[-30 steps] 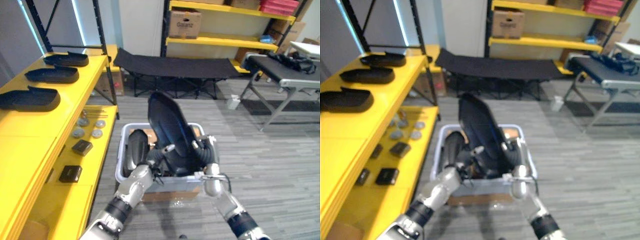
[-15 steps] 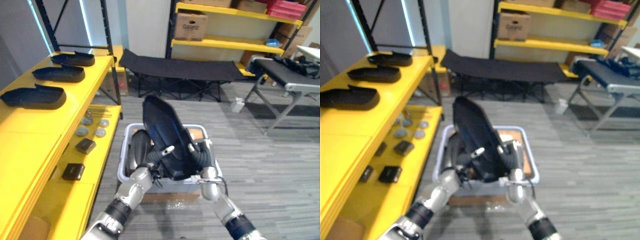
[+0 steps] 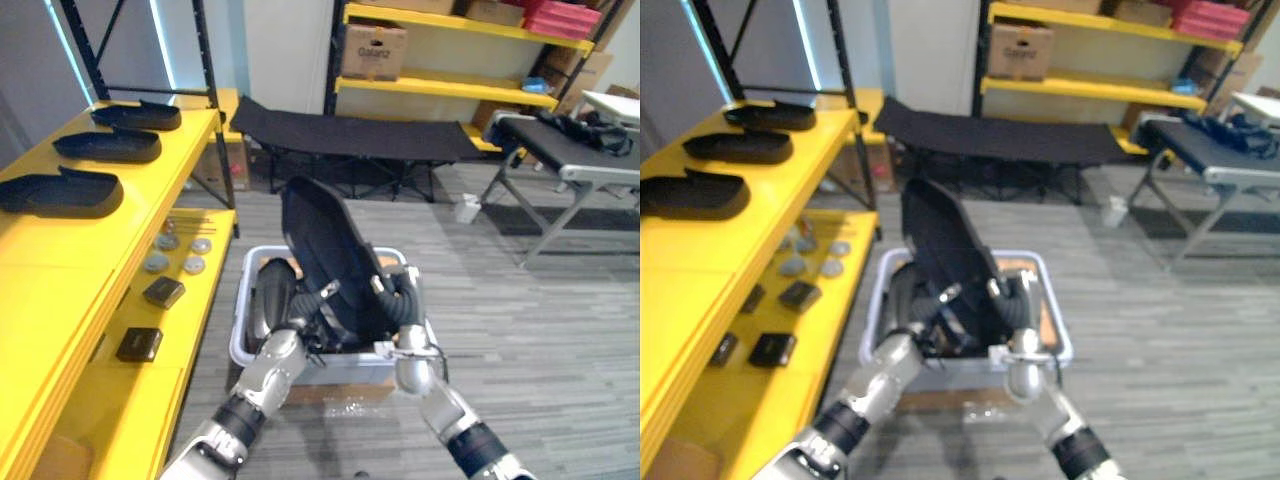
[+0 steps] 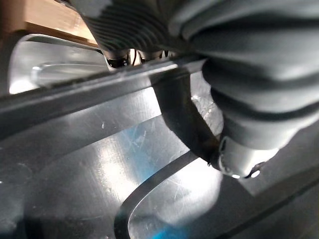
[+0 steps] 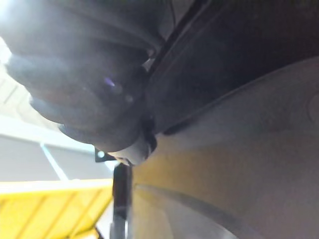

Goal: Walk over and take plastic housings, then place them on the shelf

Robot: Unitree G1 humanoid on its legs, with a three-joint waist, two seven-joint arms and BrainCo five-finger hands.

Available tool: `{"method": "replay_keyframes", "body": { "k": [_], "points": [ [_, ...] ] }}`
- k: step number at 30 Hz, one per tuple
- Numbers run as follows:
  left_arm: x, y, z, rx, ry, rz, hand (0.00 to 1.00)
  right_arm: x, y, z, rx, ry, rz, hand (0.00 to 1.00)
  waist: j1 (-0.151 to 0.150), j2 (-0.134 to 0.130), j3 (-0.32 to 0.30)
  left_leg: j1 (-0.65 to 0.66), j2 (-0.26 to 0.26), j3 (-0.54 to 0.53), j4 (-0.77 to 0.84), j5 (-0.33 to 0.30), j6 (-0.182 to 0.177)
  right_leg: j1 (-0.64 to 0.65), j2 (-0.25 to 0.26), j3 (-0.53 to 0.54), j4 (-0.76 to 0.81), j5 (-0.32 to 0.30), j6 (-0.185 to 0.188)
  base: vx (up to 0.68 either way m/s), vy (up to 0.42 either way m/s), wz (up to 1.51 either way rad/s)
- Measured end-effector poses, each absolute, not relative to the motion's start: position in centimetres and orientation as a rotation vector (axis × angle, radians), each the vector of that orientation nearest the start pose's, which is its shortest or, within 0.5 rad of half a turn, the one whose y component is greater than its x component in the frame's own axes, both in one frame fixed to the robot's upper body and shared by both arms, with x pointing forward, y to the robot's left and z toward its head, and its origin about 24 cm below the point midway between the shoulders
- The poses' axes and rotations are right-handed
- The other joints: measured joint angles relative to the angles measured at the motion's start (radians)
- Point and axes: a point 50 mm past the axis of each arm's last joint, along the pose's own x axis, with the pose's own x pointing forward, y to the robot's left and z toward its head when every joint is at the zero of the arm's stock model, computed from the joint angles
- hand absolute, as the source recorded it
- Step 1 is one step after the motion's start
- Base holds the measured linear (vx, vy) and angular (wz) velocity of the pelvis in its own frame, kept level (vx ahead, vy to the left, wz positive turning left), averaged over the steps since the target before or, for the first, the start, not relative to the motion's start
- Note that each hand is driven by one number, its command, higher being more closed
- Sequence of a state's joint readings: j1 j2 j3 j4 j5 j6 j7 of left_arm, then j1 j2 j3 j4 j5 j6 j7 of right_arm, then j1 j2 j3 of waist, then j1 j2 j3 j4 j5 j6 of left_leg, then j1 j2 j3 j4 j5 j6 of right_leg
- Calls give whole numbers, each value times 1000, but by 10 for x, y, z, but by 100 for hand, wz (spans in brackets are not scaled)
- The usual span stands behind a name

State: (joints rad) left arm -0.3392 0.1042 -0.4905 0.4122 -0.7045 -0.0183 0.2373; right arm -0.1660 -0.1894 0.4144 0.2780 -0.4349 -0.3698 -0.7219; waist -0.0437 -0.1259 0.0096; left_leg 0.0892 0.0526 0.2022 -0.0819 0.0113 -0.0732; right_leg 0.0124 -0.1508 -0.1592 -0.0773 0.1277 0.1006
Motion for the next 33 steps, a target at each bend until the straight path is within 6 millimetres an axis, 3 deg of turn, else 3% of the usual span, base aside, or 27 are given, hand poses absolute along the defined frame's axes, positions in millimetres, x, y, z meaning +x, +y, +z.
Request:
{"method": "replay_keyframes", "body": {
  "k": [3, 4, 11, 19, 28, 33],
  "points": [
    [290, 60, 17, -363, 287, -208, 100, 257, -102, 52, -467, -488, -132, 100, -1, -1, 1, 0, 0, 1, 0, -3, 0, -1, 0, 1, 0, -1, -1, 0, 0, 0],
    [290, 59, 18, -360, 276, -202, 100, 257, -102, 53, -461, -488, -134, 0, -1, -1, 1, 0, 0, 1, 0, -4, 0, -1, 0, 1, 0, -1, -1, 32, 1, -1],
    [291, 58, 39, -313, 127, -128, 100, 254, -103, 60, -365, -507, -146, 0, -1, -6, 36, -6, 6, 5, 64, -51, -2, 18, 0, 8, 0, -9, 1, 30, -2, -3],
    [291, 58, 64, -190, -34, -77, 100, 236, -114, 35, -200, -328, -132, 0, -4, -2, 41, -18, 7, 8, 92, -75, -1, 17, -1, 11, 0, -14, 0, 43, -1, -1],
    [285, 61, 120, -69, -356, 0, 100, 231, -117, 28, -47, -235, -15, 0, -24, 6, 46, -5, 4, 26, 108, -92, 3, 26, -4, 30, 0, -17, -2, 1, 8, -5],
    [287, 64, 125, -21, -385, 101, 100, 234, -131, 32, -9, -235, -26, 0, -26, 17, 54, -2, 5, 30, 106, -92, 3, 25, -2, 34, 0, -21, -3, 1, -1, -1]
  ]
}}
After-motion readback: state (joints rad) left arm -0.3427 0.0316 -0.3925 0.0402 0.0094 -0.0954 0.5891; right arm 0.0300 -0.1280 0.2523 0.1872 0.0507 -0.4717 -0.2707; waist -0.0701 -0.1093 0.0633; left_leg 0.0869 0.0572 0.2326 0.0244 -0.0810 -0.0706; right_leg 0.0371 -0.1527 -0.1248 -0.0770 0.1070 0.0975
